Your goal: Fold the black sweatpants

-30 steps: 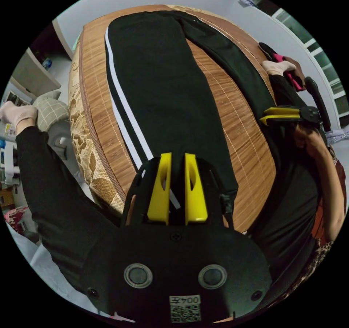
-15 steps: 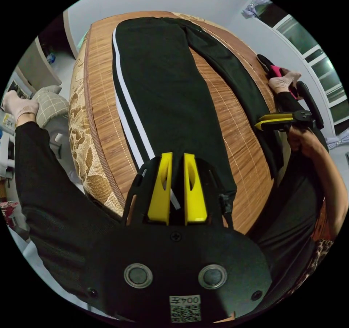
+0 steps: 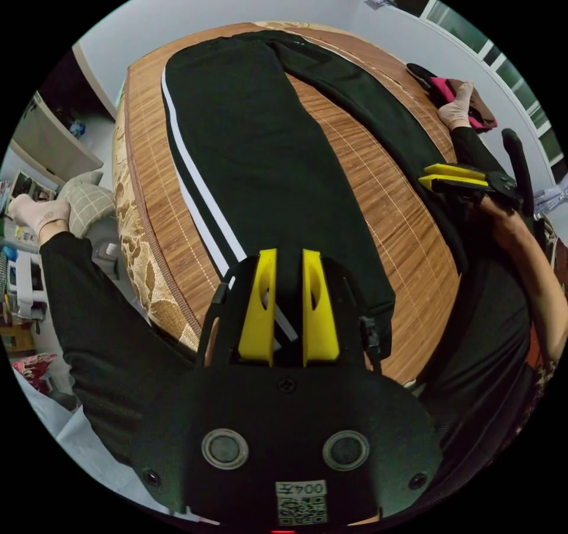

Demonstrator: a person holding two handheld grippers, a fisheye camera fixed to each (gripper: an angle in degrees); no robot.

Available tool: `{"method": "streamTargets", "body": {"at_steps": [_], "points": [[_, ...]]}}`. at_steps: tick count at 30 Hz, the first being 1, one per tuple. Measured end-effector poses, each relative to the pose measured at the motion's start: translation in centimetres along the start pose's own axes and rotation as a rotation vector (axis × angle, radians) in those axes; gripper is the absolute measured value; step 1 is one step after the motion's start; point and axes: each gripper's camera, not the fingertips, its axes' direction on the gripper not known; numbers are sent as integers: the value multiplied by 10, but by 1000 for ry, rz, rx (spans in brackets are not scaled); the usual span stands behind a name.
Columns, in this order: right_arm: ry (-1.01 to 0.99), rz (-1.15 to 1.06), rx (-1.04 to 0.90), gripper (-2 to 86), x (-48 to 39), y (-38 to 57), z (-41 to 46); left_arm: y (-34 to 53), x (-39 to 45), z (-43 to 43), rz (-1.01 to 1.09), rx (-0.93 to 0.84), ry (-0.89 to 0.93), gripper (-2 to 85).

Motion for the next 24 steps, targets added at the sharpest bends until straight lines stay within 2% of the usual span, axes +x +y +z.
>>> {"method": "streamTargets", "body": {"at_steps": [5,9,19,24], "points": [[115,29,190,165,-2,24,-19,5,14,-4,86,0,-4,117],[111,55,102,167,4,34,0,9,27,-6,146,-3,-53,130],[131,65,160,166,6,72,-5,16,16,-16,139,6,-13,140],[140,71,230,161,5,86,-19,19,10,-28,130,79,-32,149]]}}
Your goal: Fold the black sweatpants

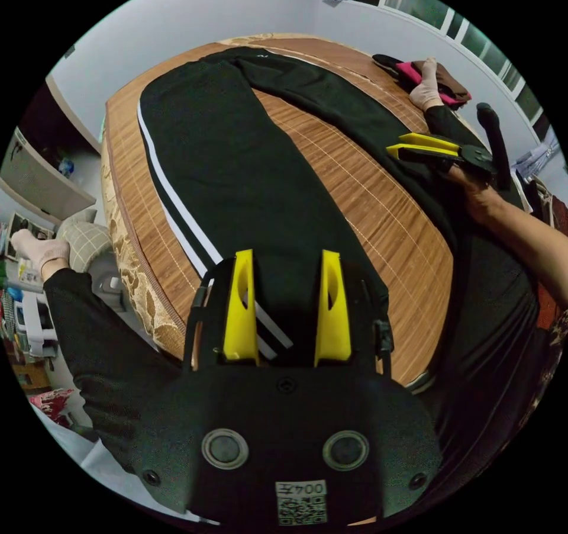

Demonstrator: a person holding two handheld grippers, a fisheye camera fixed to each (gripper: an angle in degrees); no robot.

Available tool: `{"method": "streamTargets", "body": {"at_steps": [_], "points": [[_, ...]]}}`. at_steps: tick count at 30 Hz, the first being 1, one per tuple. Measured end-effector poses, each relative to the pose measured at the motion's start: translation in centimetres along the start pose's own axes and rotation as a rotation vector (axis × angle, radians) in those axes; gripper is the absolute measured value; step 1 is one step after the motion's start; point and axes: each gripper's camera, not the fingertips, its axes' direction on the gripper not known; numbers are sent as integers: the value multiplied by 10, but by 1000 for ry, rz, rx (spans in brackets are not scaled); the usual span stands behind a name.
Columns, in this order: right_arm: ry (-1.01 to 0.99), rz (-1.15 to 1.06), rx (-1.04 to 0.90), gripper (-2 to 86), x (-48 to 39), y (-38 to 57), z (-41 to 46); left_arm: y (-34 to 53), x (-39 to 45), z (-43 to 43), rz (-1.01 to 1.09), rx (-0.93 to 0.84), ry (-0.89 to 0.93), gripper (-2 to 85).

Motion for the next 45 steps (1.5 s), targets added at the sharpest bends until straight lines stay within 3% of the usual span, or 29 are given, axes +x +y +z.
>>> {"method": "streamTargets", "body": {"at_steps": [8,12,18,25,33,45], "points": [[31,11,-79,166,5,6,8,2,-36,-12,-125,86,38,128],[6,23,-68,166,13,14,3,-17,-59,-20,-138,159,-39,108],[21,25,-65,160,17,20,-1,-40,-112,3,-216,94,-58,85],[29,37,-61,159,23,25,-4,-14,-130,-5,-202,164,-102,84],[28,47,-68,163,32,26,-7,-11,-153,-15,-211,201,-17,121],[-75,56,-40,166,54,31,-12,-13,-193,-18,-295,218,14,84]]}}
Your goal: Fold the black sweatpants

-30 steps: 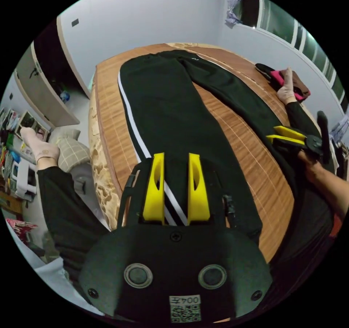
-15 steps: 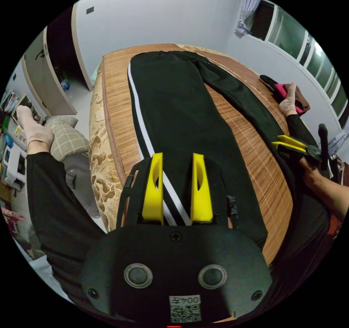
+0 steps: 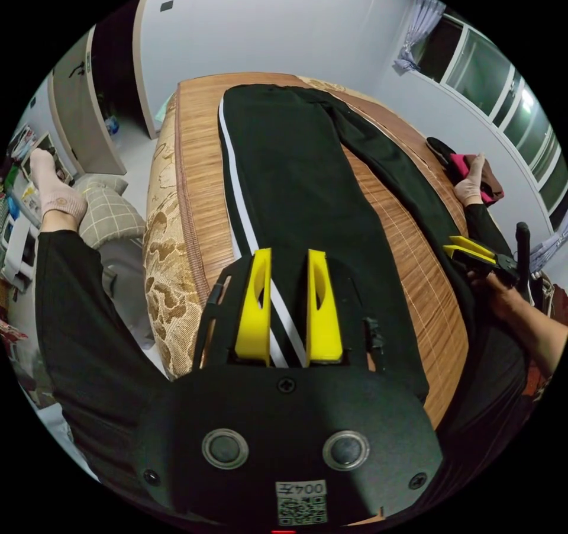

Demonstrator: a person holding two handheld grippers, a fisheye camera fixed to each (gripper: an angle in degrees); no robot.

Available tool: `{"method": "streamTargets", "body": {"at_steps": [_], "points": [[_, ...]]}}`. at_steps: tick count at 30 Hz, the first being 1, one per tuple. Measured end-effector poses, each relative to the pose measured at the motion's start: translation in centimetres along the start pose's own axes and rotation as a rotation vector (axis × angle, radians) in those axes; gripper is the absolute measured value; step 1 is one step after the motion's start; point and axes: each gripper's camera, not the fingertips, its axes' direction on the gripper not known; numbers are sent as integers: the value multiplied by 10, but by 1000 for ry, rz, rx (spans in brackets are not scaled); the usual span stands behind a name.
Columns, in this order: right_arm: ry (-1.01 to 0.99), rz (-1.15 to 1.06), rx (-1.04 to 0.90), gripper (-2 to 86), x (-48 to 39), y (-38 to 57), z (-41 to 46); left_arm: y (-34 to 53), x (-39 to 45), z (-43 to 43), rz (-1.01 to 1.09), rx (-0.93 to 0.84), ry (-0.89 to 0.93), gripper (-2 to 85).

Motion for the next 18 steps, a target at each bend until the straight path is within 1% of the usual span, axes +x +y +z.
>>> {"method": "streamTargets", "body": {"at_steps": [3,13,16,18], "points": [[-38,-9,5,177,3,0,-1,-4,-5,1,-4,1,-4,79],[-33,-33,-3,176,-1,-5,2,-16,-17,6,-20,4,2,72],[63,13,-13,134,-5,-9,5,-19,-18,9,-18,4,-5,71],[123,-26,-42,122,-15,-17,7,-22,-18,11,-14,5,-7,71]]}}
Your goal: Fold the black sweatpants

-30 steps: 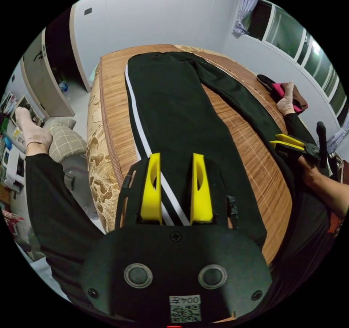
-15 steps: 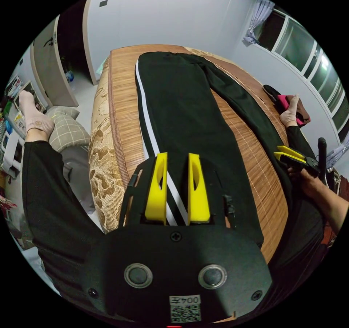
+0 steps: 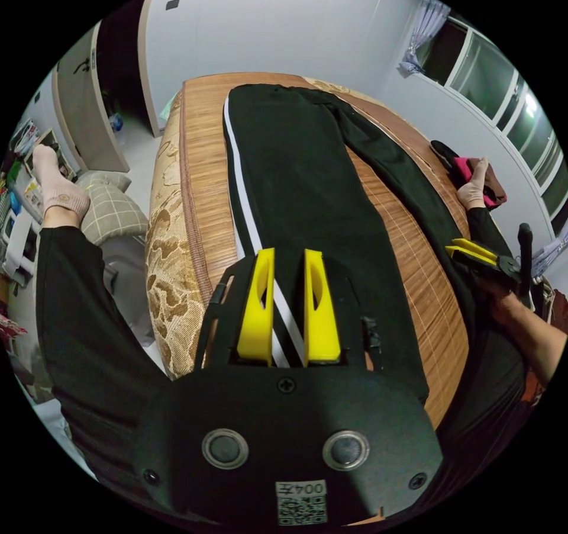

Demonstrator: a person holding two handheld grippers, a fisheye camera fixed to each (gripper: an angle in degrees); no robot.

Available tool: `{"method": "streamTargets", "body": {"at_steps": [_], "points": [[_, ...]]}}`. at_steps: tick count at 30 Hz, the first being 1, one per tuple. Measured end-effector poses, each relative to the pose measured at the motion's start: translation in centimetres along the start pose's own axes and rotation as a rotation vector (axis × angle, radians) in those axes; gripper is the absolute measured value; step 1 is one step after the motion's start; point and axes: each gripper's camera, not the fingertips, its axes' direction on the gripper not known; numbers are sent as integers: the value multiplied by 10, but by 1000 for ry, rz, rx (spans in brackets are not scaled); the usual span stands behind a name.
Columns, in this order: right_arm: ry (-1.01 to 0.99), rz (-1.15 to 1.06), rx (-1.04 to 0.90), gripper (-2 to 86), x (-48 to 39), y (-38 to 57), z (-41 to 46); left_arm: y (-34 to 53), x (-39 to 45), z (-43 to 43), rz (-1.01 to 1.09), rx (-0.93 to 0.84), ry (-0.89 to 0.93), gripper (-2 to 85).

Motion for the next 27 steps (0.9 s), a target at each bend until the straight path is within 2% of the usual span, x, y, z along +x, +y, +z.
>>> {"method": "streamTargets", "body": {"at_steps": [5,10,12,19,23,27], "points": [[54,-29,110,89,-4,-13,-12,-5,-2,5,-10,0,0,69],[-80,11,9,84,24,-32,17,-9,-2,11,-15,1,7,74],[-104,21,27,83,26,-31,18,-10,0,14,-6,2,13,87],[-25,-14,29,83,8,-33,21,-26,32,18,116,2,-21,157],[39,-42,32,83,-5,-34,23,-60,43,30,147,3,8,161],[-40,-5,31,83,5,-35,24,-110,61,50,249,19,-45,146]]}}
